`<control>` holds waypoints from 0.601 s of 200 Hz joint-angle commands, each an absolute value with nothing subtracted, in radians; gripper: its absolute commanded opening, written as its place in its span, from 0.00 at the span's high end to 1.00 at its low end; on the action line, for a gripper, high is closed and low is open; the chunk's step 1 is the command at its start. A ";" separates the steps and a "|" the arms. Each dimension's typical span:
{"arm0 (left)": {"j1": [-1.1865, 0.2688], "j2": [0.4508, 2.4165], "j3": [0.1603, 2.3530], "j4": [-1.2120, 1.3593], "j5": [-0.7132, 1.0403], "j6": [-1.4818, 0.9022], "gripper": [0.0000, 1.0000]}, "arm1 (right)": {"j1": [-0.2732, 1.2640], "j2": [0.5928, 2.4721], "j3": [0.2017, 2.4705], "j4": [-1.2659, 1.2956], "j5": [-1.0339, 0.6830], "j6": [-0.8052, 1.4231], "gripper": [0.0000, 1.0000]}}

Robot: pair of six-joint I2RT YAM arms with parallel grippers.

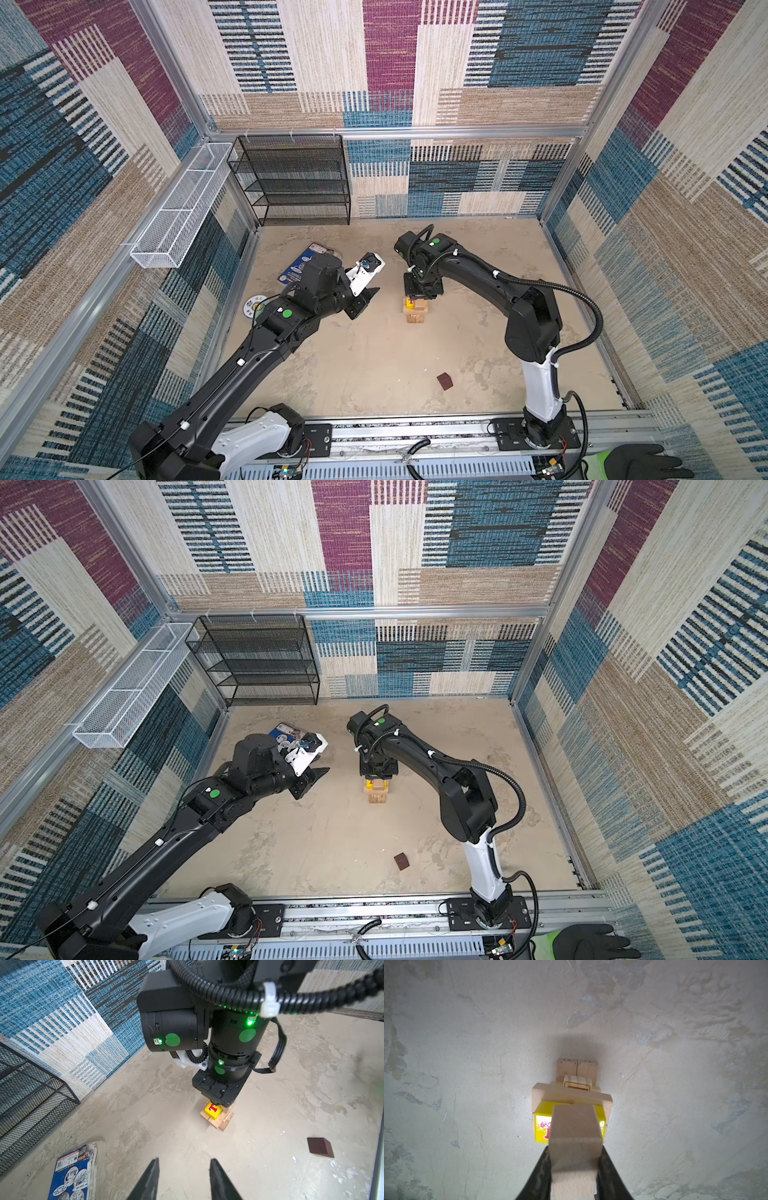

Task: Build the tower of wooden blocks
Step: 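Lower the arch block onto the yellow T and E cubes with the right gripper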

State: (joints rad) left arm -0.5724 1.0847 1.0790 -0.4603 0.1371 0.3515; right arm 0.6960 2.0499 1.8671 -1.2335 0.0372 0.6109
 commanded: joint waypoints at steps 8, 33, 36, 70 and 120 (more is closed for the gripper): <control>-0.572 1.081 1.077 -0.445 0.143 0.359 0.57 | 0.697 2.056 1.879 -1.243 0.052 0.603 0.97; -0.571 1.080 1.076 -0.445 0.143 0.360 0.57 | 0.696 2.061 1.880 -1.246 0.055 0.603 0.96; -0.572 1.080 1.075 -0.444 0.142 0.359 0.57 | 0.696 2.060 1.881 -1.247 0.055 0.603 0.96; -0.572 1.080 1.075 -0.441 0.140 0.357 0.59 | 0.696 2.066 1.894 -1.249 0.058 0.603 0.95; -0.572 1.078 1.071 -0.432 0.124 0.356 0.60 | 0.696 2.079 1.904 -1.252 0.064 0.599 0.92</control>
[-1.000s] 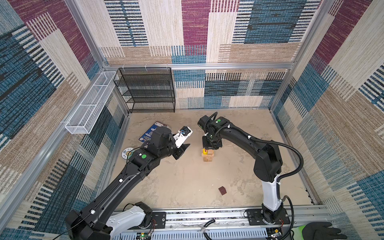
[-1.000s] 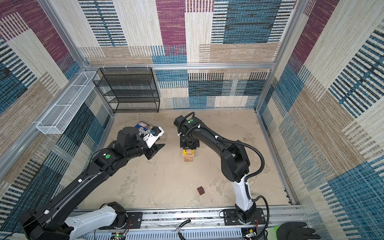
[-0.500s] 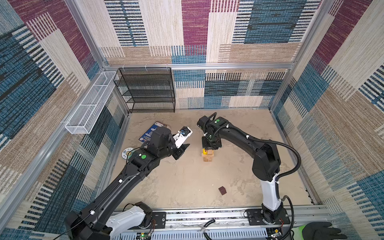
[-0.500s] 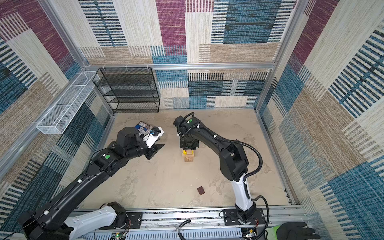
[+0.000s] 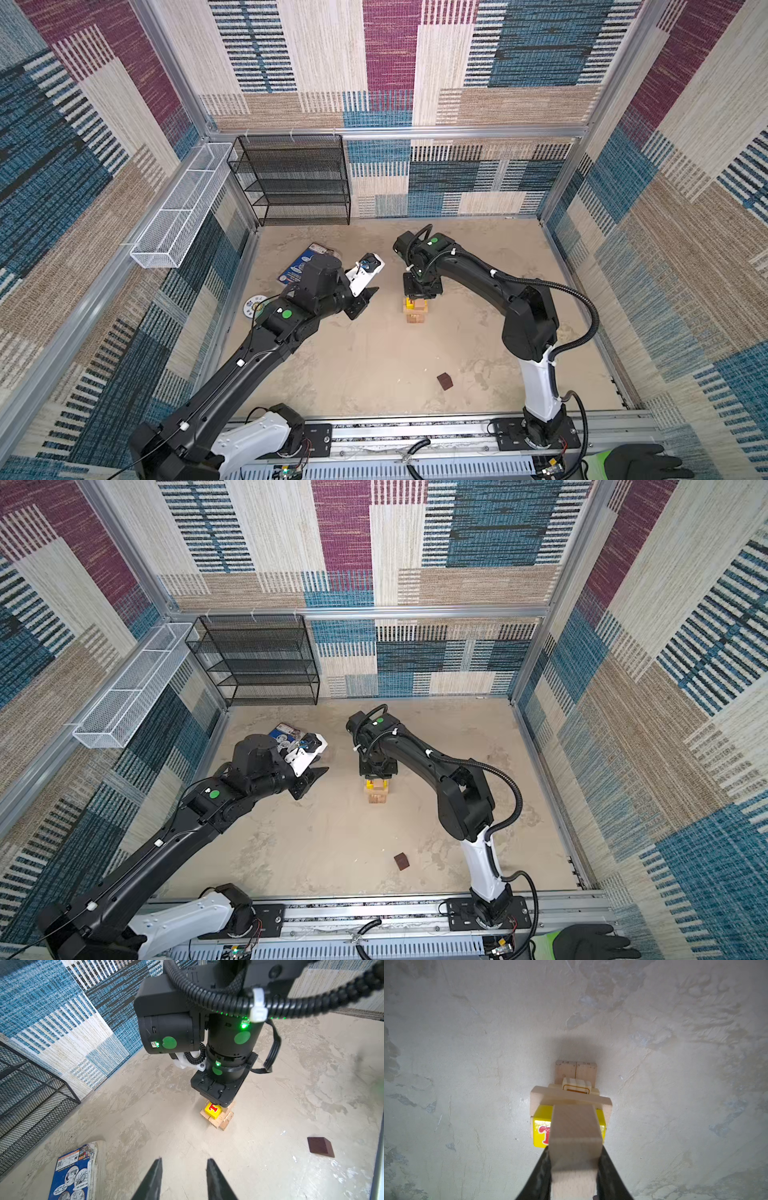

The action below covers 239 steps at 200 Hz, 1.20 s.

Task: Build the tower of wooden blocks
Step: 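Lower the arch block onto the yellow T and E cubes with the right gripper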

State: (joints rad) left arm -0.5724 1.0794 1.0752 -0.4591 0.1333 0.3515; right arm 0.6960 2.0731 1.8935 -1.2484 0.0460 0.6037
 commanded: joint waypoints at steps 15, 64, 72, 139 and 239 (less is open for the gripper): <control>-0.572 1.080 1.071 -0.433 0.123 0.356 0.60 | 0.697 2.080 1.907 -1.255 0.066 0.599 0.91; -0.572 1.080 1.071 -0.430 0.123 0.352 0.61 | 0.696 2.086 1.908 -1.258 0.068 0.596 0.89; -0.572 1.080 1.071 -0.430 0.121 0.352 0.61 | 0.697 2.086 1.909 -1.257 0.070 0.596 0.89; -0.572 1.081 1.071 -0.431 0.121 0.351 0.62 | 0.696 2.086 1.916 -1.264 0.070 0.594 0.82; -0.572 1.078 1.065 -0.426 0.106 0.357 0.63 | 0.697 2.089 1.910 -1.267 0.053 0.585 0.73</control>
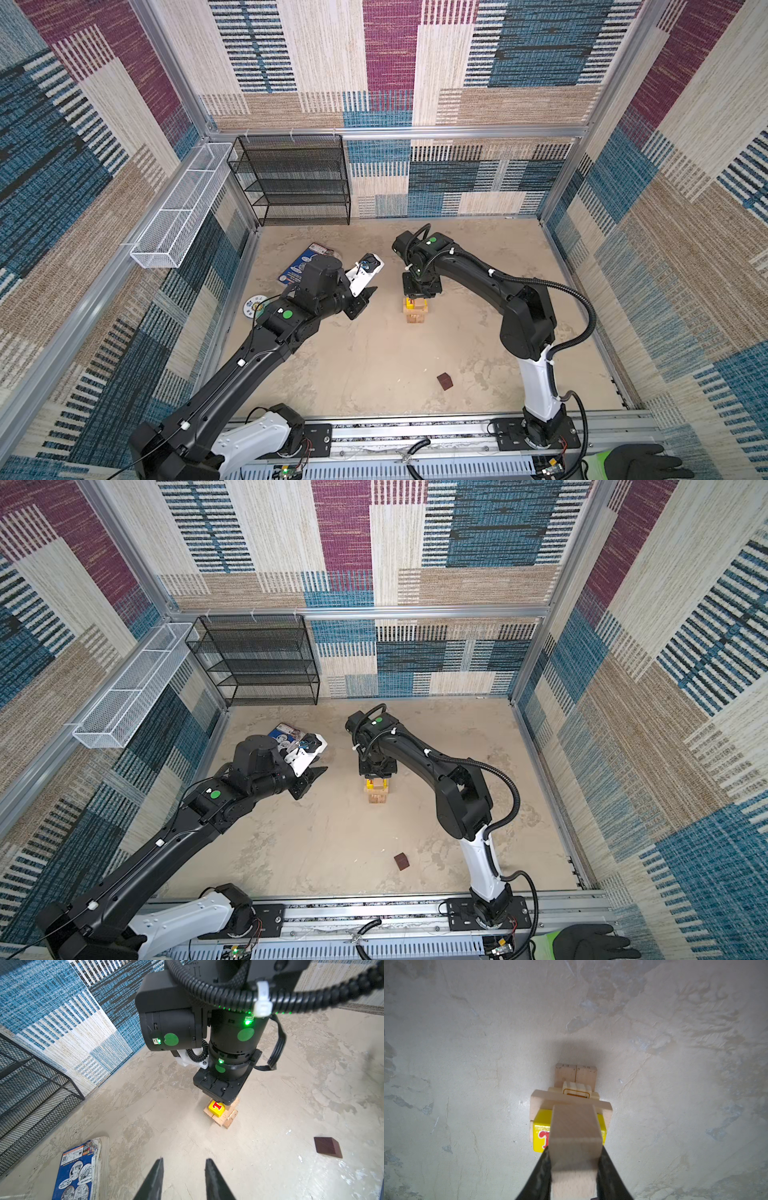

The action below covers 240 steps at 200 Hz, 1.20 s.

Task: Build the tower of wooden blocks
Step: 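Lower the arch block onto the yellow T and E cubes with the right gripper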

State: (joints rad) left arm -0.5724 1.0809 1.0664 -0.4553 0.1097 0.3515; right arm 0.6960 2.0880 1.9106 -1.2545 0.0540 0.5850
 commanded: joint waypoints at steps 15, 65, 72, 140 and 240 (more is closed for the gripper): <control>-0.571 1.077 1.065 -0.426 0.103 0.359 0.63 | 0.696 2.089 1.911 -1.269 0.053 0.585 0.72; -0.572 1.077 1.063 -0.424 0.100 0.361 0.64 | 0.697 2.089 1.908 -1.272 0.052 0.583 0.68; -0.571 1.075 1.062 -0.424 0.100 0.361 0.64 | 0.697 2.090 1.909 -1.273 0.052 0.583 0.68; -0.572 1.073 1.060 -0.423 0.095 0.364 0.67 | 0.697 2.089 1.908 -1.277 0.048 0.579 0.67; -0.572 1.071 1.057 -0.420 0.092 0.366 0.71 | 0.697 2.089 1.903 -1.281 0.041 0.574 0.62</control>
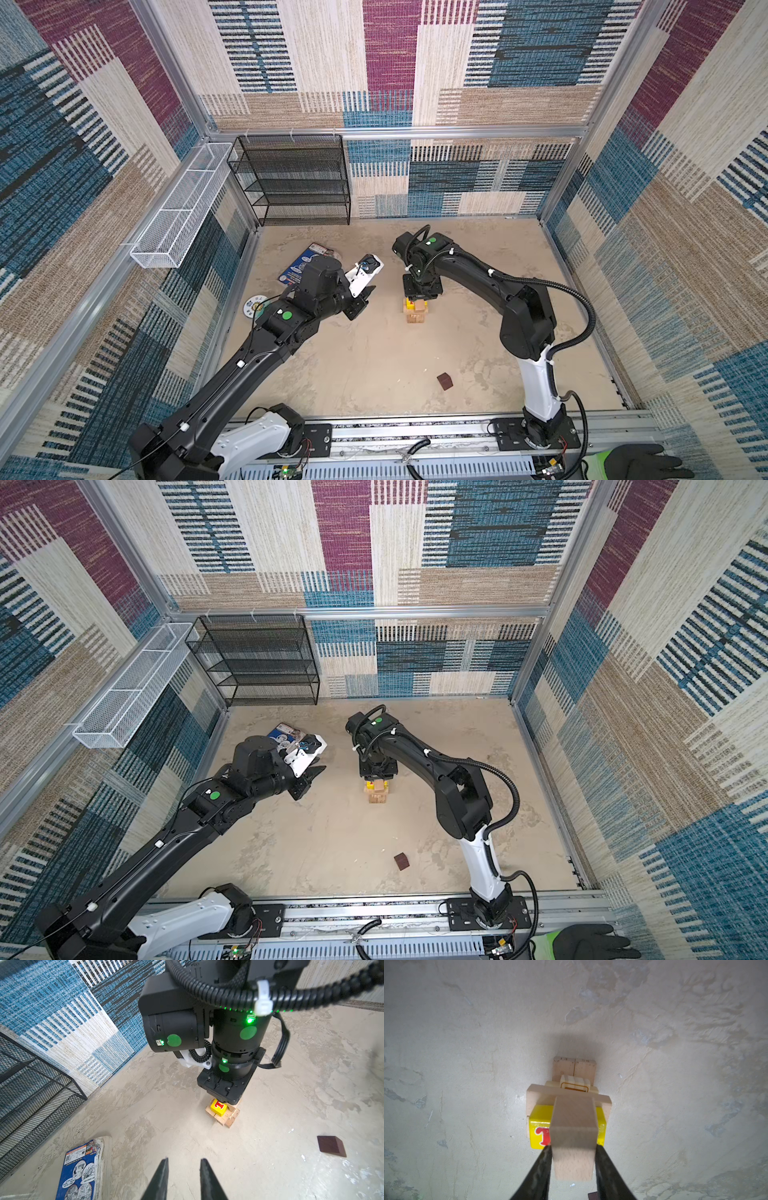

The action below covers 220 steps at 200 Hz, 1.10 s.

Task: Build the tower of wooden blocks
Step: 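Lower the arch block onto the yellow T and E cubes with the right gripper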

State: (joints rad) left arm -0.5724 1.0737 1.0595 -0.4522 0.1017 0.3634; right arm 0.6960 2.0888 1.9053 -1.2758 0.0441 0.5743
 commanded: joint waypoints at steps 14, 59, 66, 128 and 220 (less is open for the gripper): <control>-0.572 1.071 1.057 -0.419 0.091 0.366 0.71 | 0.696 2.088 1.903 -1.278 0.038 0.574 0.62; -0.572 1.071 1.056 -0.417 0.089 0.366 0.73 | 0.696 2.090 1.912 -1.279 0.034 0.572 0.62; -0.571 1.071 1.056 -0.417 0.090 0.365 0.73 | 0.696 2.090 1.913 -1.281 0.032 0.572 0.62; -0.572 1.072 1.054 -0.416 0.089 0.365 0.74 | 0.696 2.088 1.920 -1.281 0.023 0.571 0.58; -0.572 1.070 1.053 -0.413 0.086 0.365 0.77 | 0.697 2.096 1.932 -1.273 0.018 0.562 0.62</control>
